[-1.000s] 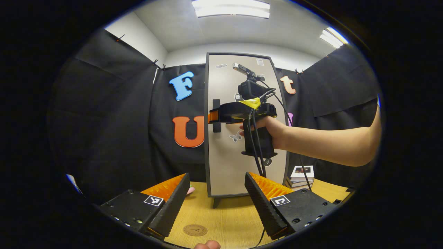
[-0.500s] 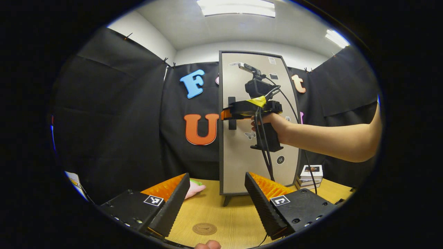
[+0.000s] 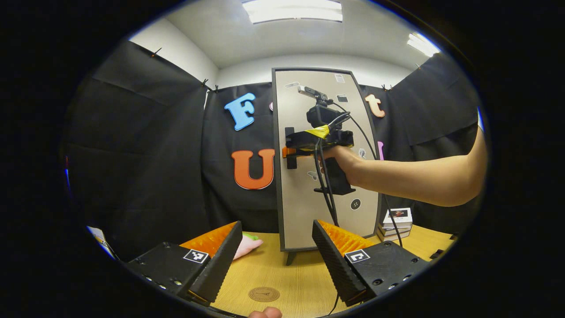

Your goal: Open the cabinet door with the right hand, grasp the bottle in the cabinet with the left hand and place it on the coaster, then close the cabinet door with the right hand.

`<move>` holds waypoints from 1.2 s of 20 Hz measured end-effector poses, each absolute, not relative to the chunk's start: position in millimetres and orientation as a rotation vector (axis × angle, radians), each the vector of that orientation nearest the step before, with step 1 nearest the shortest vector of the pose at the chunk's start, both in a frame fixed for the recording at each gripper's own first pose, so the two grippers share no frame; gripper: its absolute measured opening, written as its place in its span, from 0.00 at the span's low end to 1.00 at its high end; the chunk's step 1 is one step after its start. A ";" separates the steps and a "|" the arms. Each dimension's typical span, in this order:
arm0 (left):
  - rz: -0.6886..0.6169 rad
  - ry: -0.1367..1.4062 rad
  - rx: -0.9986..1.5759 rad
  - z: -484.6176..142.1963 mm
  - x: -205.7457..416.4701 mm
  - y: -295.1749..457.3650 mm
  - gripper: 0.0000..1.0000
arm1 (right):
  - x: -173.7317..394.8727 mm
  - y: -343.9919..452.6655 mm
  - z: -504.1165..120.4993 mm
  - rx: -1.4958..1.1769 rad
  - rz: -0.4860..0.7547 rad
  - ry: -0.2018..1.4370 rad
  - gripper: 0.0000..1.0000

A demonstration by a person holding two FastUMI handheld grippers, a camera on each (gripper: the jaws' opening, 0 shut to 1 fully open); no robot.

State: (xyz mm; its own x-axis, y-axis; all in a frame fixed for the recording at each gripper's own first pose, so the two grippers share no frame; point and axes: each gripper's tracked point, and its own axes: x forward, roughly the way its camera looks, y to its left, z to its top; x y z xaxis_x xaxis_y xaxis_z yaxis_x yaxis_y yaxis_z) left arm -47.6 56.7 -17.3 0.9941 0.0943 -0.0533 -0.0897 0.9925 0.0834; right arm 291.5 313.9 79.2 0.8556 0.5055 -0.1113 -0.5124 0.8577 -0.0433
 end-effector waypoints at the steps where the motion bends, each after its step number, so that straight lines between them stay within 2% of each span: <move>1: 0.086 0.059 0.078 -18.1 -48.2 54.2 0.96 | 290.9 313.9 79.2 -0.065 0.531 0.104 0.23; 6: 0.079 0.078 0.070 -22.6 -55.3 50.6 0.96 | 285.4 312.0 77.5 -0.058 0.542 0.118 0.21; 19: 0.104 0.085 0.056 -19.5 -71.0 63.0 0.96 | 220.1 290.9 84.9 -0.076 0.642 0.086 0.21; 24: 0.088 0.086 0.054 -20.1 -71.6 57.2 0.96 | 211.3 273.8 85.3 -0.079 0.642 0.085 0.21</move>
State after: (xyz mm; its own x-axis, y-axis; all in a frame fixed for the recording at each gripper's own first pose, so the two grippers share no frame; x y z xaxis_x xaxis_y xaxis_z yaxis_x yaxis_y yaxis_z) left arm -71.6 57.2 -20.1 0.9925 0.0896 -0.0836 -0.0849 0.9947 0.0577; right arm 211.3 273.8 85.3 0.7977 0.5941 -0.1038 -0.6006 0.7982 -0.0472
